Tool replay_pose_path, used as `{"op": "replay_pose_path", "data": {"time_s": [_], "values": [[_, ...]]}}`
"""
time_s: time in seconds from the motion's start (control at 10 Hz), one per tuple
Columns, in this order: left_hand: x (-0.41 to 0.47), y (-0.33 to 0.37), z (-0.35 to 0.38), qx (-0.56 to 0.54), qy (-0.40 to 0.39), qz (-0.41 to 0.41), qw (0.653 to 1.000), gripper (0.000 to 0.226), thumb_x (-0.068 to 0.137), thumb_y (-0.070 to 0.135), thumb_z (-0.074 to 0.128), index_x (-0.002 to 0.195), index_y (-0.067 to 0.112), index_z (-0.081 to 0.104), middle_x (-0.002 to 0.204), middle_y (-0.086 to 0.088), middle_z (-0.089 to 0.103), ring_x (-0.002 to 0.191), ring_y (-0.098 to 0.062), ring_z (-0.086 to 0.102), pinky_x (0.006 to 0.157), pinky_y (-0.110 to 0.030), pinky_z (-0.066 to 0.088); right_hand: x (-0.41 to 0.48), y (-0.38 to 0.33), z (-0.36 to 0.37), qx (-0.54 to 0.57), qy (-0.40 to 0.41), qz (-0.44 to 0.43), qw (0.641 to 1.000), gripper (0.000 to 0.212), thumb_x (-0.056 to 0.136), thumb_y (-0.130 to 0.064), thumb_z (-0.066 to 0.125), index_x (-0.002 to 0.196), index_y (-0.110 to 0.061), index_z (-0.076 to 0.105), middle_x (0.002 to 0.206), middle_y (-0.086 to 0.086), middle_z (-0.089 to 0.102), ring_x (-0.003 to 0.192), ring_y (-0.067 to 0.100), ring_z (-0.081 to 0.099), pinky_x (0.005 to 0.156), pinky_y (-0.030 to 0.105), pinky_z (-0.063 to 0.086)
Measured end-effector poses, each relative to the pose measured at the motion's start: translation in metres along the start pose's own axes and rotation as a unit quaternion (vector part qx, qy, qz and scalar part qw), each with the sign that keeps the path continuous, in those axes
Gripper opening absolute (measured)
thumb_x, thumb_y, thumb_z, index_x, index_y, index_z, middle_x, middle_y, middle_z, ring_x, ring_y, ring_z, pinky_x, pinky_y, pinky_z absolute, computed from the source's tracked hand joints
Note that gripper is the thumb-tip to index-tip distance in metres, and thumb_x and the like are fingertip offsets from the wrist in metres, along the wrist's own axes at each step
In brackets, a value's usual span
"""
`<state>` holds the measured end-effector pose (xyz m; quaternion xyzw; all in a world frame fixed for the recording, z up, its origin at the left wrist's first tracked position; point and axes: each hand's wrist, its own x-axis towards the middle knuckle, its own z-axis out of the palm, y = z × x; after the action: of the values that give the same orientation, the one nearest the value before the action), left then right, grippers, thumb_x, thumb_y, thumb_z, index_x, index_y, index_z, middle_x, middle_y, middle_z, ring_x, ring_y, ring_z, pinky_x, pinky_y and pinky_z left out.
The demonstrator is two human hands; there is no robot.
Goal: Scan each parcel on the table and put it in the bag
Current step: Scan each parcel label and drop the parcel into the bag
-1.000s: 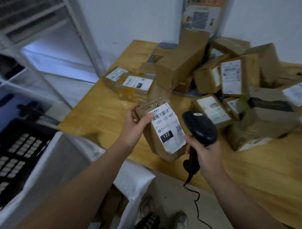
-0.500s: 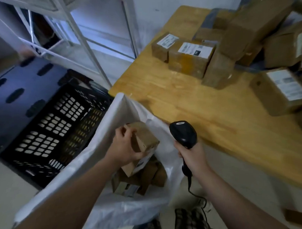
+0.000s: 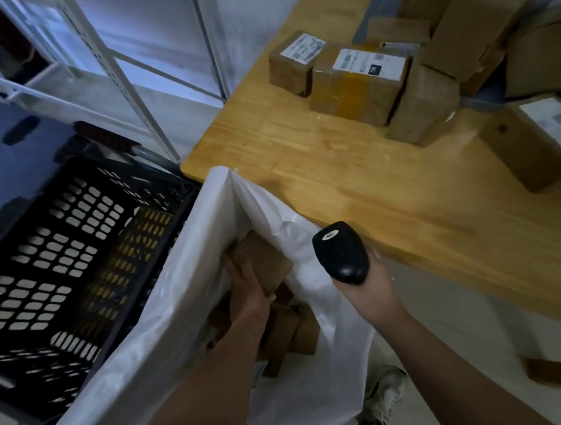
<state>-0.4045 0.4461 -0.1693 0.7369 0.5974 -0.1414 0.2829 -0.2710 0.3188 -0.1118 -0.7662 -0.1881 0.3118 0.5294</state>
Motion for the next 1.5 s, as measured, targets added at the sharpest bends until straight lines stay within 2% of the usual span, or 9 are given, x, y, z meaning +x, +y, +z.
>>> {"op": "replay_pose_path", "data": {"time_s": [0.1, 0.3, 0.4, 0.5, 0.6, 0.7, 1.0, 1.2, 1.5], "values": [[0.04, -0.013, 0.027, -0.116, -0.002, 0.004, 0.993, 0.06, 0.1, 0.019, 0.046, 0.153, 0.016, 0.017, 0.157, -0.012, 0.021, 0.135, -0.032, 0.039, 0.103, -0.037, 0.038, 0.016, 0.015, 0.002, -0.086, -0.013, -0.057, 0.995, 0.06, 0.074, -0.003, 0.078, 0.106, -0.045, 0.048, 0.123, 0.0, 0.054, 0.119, 0.023, 0.054, 0.102, 0.04, 0.045], [0.019, -0.013, 0.029, -0.003, -0.056, 0.151, 0.987, 0.064, 0.094, 0.03, 0.057, 0.149, 0.02, 0.025, 0.15, -0.008, 0.031, 0.134, -0.028, 0.039, 0.107, -0.037, 0.039, 0.039, 0.06, -0.005, -0.262, -0.138, -0.013, 0.955, 0.066, 0.081, -0.012, 0.075, 0.139, -0.015, 0.044, 0.143, -0.005, 0.04, 0.148, 0.017, 0.01, 0.117, 0.023, 0.013], [0.003, -0.018, 0.027, -0.024, -0.03, 0.189, 0.981, 0.06, 0.095, 0.031, 0.054, 0.148, 0.017, 0.029, 0.147, -0.004, 0.038, 0.132, -0.022, 0.041, 0.107, -0.034, 0.039, 0.046, 0.056, -0.001, -0.206, -0.2, 0.052, 0.956, 0.061, 0.075, -0.002, 0.078, 0.129, -0.01, 0.051, 0.138, -0.003, 0.038, 0.144, 0.018, 0.021, 0.112, 0.029, 0.029], [-0.01, -0.019, 0.021, -0.049, -0.022, 0.189, 0.981, 0.054, 0.096, 0.029, 0.054, 0.145, 0.016, 0.033, 0.144, -0.005, 0.042, 0.126, -0.023, 0.045, 0.104, -0.036, 0.041, 0.04, 0.051, 0.002, -0.242, -0.182, 0.064, 0.951, 0.026, 0.077, -0.004, 0.072, 0.088, -0.021, 0.055, 0.107, 0.009, 0.057, 0.111, 0.032, 0.057, 0.096, 0.041, 0.046], [-0.025, -0.019, 0.011, -0.069, -0.011, 0.175, 0.982, 0.053, 0.097, 0.028, 0.054, 0.144, 0.013, 0.035, 0.142, -0.007, 0.044, 0.127, -0.023, 0.046, 0.107, -0.035, 0.039, 0.016, 0.031, -0.012, -0.3, -0.083, 0.028, 0.95, 0.018, 0.084, -0.011, 0.065, 0.078, -0.022, 0.052, 0.083, 0.0, 0.058, 0.08, 0.021, 0.058, 0.074, 0.031, 0.048], [-0.042, -0.014, 0.003, -0.096, -0.006, 0.156, 0.983, 0.051, 0.096, 0.028, 0.055, 0.141, 0.01, 0.039, 0.139, -0.012, 0.044, 0.123, -0.027, 0.047, 0.103, -0.035, 0.039, -0.022, 0.004, -0.038, -0.168, 0.059, 0.0, 0.984, 0.034, 0.082, 0.003, 0.067, 0.066, -0.021, 0.048, 0.065, -0.005, 0.051, 0.062, 0.011, 0.046, 0.058, 0.016, 0.039], [-0.095, 0.027, -0.025, -0.137, 0.038, 0.192, 0.971, 0.041, 0.096, 0.025, 0.054, 0.134, 0.013, 0.046, 0.135, -0.007, 0.045, 0.116, -0.02, 0.048, 0.095, -0.029, 0.04, -0.028, -0.058, -0.053, -0.17, -0.01, 0.017, 0.985, 0.044, 0.079, 0.005, 0.06, 0.056, -0.023, 0.034, 0.052, -0.007, 0.037, 0.05, 0.011, 0.034, 0.047, 0.022, 0.023], [-0.116, 0.061, -0.034, -0.108, 0.064, 0.199, 0.972, 0.047, 0.095, 0.029, 0.055, 0.137, 0.012, 0.044, 0.136, -0.009, 0.045, 0.122, -0.026, 0.046, 0.094, -0.031, 0.04, -0.012, -0.06, -0.099, -0.14, -0.053, 0.096, 0.984, 0.021, 0.078, 0.002, 0.065, 0.073, -0.013, 0.051, 0.06, 0.002, 0.046, 0.056, 0.018, 0.044, 0.053, 0.027, 0.031], [-0.134, 0.187, -0.049, -0.102, 0.09, 0.311, 0.941, 0.047, 0.097, 0.026, 0.053, 0.14, 0.01, 0.041, 0.141, -0.011, 0.042, 0.121, -0.027, 0.049, 0.096, -0.031, 0.039, 0.001, -0.086, -0.225, -0.115, 0.013, 0.073, 0.991, 0.022, 0.078, 0.0, 0.07, 0.067, -0.009, 0.054, 0.062, 0.006, 0.049, 0.058, 0.02, 0.048, 0.055, 0.029, 0.035]]}}
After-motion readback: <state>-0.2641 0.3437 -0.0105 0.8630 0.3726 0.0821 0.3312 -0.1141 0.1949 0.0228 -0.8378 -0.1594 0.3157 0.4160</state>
